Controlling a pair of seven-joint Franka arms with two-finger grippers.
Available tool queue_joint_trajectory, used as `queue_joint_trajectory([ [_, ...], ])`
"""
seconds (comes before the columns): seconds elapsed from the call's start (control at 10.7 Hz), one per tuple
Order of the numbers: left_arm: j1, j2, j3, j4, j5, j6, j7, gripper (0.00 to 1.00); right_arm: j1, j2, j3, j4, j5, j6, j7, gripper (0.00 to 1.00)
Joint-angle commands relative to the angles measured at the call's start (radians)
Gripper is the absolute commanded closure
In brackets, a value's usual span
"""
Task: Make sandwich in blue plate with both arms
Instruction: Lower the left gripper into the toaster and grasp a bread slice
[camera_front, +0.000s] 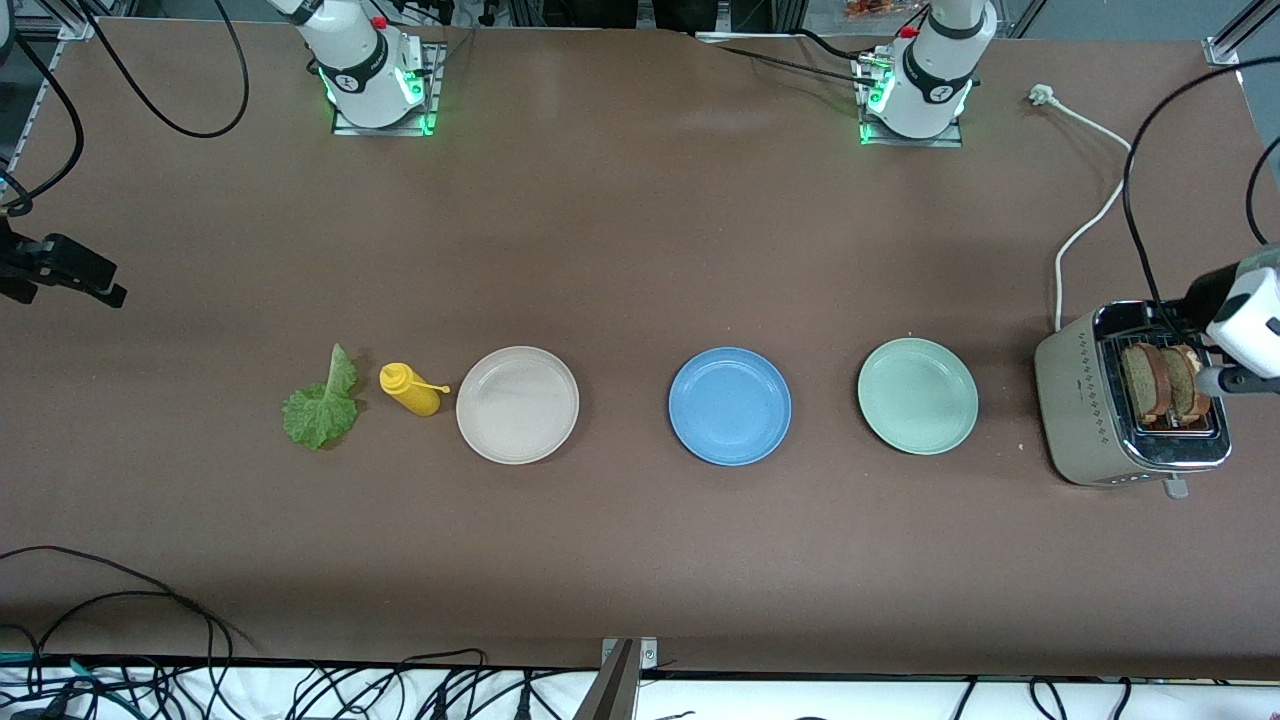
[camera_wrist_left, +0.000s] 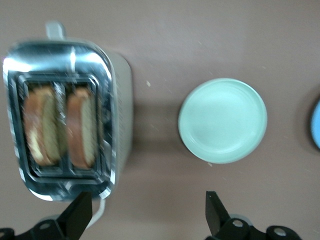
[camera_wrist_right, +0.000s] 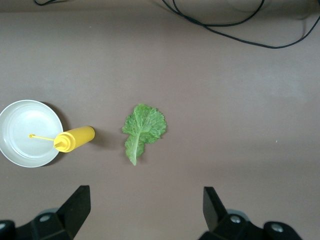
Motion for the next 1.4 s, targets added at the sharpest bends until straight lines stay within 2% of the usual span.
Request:
queue_joint_trajectory([
  [0.0,0.048,0.085,-0.008,0.047,0.059,0.049,0.158,0.0,-0.001,-0.003,-0.001,0.014,0.017,-0.019,-0.002,0.0],
  [0.28,0.093,0.168,-0.008,0.043,0.115,0.113,0.241,0.02,-0.001,-0.001,-0.001,0.014,0.017,-0.019,-0.002,0.0],
  [0.65,0.108,0.204,-0.008,0.038,0.12,0.115,0.239,0.32,-0.001,-0.001,-0.001,0.014,0.017,-0.02,-0.003,0.0],
  [0.74,0.11,0.211,-0.008,0.038,0.122,0.115,0.238,0.5,-0.001,-0.001,-0.001,0.014,0.017,-0.02,-0.003,0.0],
  [0.93,0.113,0.216,-0.008,0.038,0.132,0.115,0.239,1.0,-0.001,-0.001,-0.001,0.014,0.017,-0.02,-0.003,0.0],
  [1.3,0.111,0.211,-0.006,0.049,0.142,0.109,0.239,1.0,-0.001,-0.001,-0.001,0.014,0.017,-0.02,-0.003,0.0],
])
